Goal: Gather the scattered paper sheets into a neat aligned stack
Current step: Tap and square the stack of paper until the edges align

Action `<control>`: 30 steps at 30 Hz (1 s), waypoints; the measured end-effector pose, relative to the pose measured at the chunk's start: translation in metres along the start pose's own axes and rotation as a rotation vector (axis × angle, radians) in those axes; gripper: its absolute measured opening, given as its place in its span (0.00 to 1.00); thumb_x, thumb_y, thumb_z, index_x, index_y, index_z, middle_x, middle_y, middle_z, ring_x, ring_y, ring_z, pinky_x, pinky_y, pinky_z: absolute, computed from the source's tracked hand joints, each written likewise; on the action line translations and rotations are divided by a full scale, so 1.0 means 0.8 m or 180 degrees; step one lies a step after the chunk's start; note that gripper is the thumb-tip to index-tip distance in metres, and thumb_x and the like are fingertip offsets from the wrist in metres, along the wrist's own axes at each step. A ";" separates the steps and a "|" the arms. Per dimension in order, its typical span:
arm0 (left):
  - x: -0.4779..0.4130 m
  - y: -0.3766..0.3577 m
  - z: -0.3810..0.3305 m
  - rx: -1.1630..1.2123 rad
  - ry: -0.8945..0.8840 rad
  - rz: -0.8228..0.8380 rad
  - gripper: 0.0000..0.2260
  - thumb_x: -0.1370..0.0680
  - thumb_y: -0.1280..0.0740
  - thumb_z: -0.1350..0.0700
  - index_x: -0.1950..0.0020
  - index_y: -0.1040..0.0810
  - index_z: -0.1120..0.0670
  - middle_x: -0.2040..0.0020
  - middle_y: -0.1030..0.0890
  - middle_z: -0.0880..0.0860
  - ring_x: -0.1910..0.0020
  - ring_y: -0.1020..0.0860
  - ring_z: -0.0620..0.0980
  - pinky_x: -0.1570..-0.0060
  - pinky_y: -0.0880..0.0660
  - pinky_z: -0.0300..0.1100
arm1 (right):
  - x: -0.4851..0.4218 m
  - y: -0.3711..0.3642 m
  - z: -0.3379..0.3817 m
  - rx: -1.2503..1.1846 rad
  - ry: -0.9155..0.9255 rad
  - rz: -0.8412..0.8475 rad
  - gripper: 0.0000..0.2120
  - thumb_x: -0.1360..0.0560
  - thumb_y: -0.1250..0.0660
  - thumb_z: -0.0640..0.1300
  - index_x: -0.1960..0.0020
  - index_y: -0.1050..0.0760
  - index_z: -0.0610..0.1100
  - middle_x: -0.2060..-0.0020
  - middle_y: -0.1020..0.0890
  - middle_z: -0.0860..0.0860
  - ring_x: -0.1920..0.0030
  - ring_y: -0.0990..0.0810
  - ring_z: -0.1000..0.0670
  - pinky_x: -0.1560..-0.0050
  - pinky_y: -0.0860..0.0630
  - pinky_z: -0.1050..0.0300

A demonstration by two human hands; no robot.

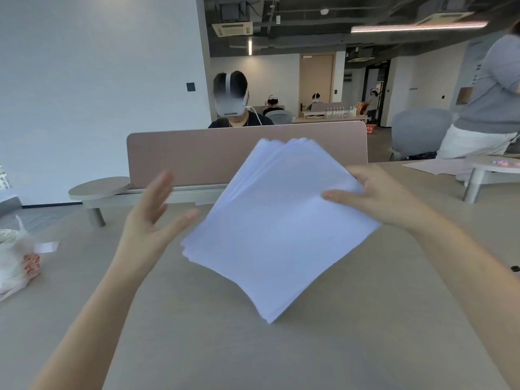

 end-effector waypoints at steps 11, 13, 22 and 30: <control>0.022 -0.094 0.021 0.0771 0.1114 0.0225 0.12 0.20 0.25 0.51 0.45 0.12 0.60 0.48 0.08 0.55 0.50 0.09 0.56 0.50 0.13 0.51 | -0.036 0.006 0.058 0.1187 0.0626 -0.1031 0.34 0.25 0.29 0.62 0.23 0.34 0.55 0.26 0.27 0.59 0.26 0.31 0.55 0.25 0.35 0.54; 0.034 -0.102 0.035 0.0860 0.1152 0.0029 0.11 0.19 0.26 0.52 0.45 0.12 0.58 0.48 0.08 0.54 0.50 0.09 0.55 0.49 0.14 0.50 | -0.006 -0.028 0.018 -0.0314 0.0119 -0.1517 0.38 0.23 0.31 0.62 0.18 0.42 0.56 0.24 0.33 0.62 0.24 0.34 0.60 0.25 0.36 0.60; 0.041 -0.116 0.047 0.1055 0.0974 -0.0249 0.07 0.17 0.28 0.54 0.46 0.12 0.55 0.50 0.08 0.49 0.51 0.09 0.49 0.56 0.14 0.40 | 0.010 -0.113 -0.049 -0.2156 -0.0448 -0.1458 0.15 0.18 0.33 0.44 0.33 0.25 0.49 0.42 0.14 0.59 0.42 0.15 0.57 0.47 0.21 0.60; 0.032 -0.115 0.053 0.1107 0.0744 -0.0314 0.16 0.24 0.24 0.47 0.39 0.15 0.51 0.45 0.09 0.46 0.46 0.11 0.46 0.52 0.16 0.41 | 0.033 -0.143 -0.050 -0.1905 -0.0145 -0.1602 0.06 0.17 0.35 0.44 0.42 0.21 0.49 0.48 0.14 0.60 0.47 0.16 0.58 0.48 0.22 0.61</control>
Point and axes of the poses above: each hand's wrist, its own x-axis away from the middle knuckle, its own y-axis out of the back of the hand, z = x × y, the point moved 3 cm from there along -x, towards the middle knuckle
